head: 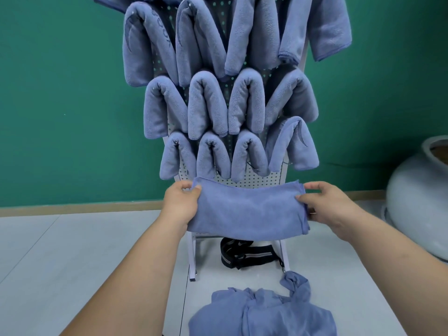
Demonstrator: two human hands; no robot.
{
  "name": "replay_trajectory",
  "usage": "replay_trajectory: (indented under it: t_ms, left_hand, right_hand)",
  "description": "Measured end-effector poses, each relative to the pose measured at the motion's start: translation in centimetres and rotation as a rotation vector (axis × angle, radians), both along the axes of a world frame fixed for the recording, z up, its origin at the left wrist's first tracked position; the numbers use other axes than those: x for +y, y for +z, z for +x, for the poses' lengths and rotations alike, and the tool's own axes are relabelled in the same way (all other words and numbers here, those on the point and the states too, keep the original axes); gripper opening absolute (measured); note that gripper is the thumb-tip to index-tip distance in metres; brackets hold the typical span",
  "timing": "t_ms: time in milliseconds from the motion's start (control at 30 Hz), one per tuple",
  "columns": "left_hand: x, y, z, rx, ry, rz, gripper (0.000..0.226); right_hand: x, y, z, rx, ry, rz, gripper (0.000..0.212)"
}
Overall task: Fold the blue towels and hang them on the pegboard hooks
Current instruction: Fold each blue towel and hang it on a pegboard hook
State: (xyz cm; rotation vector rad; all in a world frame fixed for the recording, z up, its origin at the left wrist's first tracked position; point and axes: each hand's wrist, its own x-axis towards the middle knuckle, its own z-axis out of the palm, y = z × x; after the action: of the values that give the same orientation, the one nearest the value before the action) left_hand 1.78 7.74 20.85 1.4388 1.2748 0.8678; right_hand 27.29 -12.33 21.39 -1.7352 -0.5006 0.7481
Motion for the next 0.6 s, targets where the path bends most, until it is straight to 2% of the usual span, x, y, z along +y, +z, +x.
replay_trajectory:
  t_ms: [33, 100, 200, 267, 333, 600]
  left_hand:
    - [0.0, 0.0, -0.1, 0.014, -0.021, -0.011, 0.011]
    - [0.0, 0.0, -0.1, 0.047, -0.063, -0.022, 0.038]
    - [-0.1, -0.2, -0.2, 0.109, -0.098, 0.058, 0.062]
    - [-0.2, -0.1, -0.3, 0.177, -0.072, 0.171, 0.063]
    - [0.0, -0.1, -0.3, 0.174, -0.048, 0.234, 0.059]
    - [0.3, -0.4, -0.3, 0.035, -0.020, 0.224, 0.042]
  right_hand:
    - [0.0, -0.2, 0.1, 0.020, 0.024, 0.003, 0.041]
    - [-0.2, -0.3, 0.1, -0.019, 0.043, 0.036, 0.053]
    - [-0.3, -0.7, 0.3, -0.232, 0.034, 0.040, 0.062]
    - [-0.4, -0.5, 0.4, -0.348, 0.012, 0.051, 0.063]
    - [-0.4, -0.2, 0.7, -0.375, -0.004, 0.111, 0.057]
    - [-0.6, 1.0, 1.1, -0.213, -0.037, 0.302, 0.027]
